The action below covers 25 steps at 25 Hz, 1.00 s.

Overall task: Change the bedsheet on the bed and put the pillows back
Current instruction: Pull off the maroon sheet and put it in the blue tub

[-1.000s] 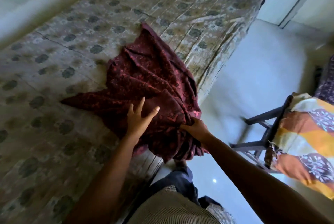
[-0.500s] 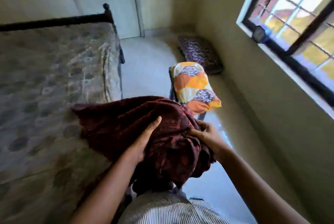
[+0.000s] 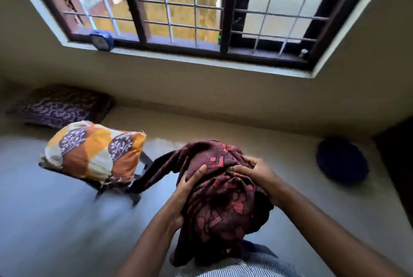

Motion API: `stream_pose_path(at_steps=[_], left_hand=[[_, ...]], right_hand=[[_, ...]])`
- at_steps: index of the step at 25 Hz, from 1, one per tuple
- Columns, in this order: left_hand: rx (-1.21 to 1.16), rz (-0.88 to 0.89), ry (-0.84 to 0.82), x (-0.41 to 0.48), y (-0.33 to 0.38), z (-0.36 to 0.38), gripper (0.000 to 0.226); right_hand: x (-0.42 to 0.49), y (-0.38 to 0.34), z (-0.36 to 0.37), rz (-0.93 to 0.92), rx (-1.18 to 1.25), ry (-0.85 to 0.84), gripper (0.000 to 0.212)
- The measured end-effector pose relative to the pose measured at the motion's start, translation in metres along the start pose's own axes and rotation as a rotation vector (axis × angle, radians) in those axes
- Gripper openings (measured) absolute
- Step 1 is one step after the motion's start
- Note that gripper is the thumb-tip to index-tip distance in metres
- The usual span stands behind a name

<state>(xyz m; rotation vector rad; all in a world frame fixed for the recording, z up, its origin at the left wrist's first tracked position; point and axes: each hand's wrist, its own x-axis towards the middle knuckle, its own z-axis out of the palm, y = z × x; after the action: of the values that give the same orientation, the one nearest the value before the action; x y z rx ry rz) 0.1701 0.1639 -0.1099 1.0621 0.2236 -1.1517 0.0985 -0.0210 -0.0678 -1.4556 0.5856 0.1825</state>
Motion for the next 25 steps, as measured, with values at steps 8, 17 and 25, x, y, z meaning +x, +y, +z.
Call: stream_pose_path(at_steps=[8, 17, 25], left_hand=[[0.468, -0.194, -0.334, 0.094, -0.030, 0.125, 0.089], [0.655, 0.027, -0.531, 0.167, -0.071, 0.359, 0.094], [0.672, 0.087, -0.659, 0.266, -0.074, 0.533, 0.121]], right_hand=[[-0.078, 0.029, -0.126, -0.017, 0.159, 0.394, 0.031], [-0.134, 0.018, -0.337, -0.212, 0.231, 0.656, 0.034], [-0.129, -0.018, -0.508, -0.347, 0.136, 0.847, 0.017]])
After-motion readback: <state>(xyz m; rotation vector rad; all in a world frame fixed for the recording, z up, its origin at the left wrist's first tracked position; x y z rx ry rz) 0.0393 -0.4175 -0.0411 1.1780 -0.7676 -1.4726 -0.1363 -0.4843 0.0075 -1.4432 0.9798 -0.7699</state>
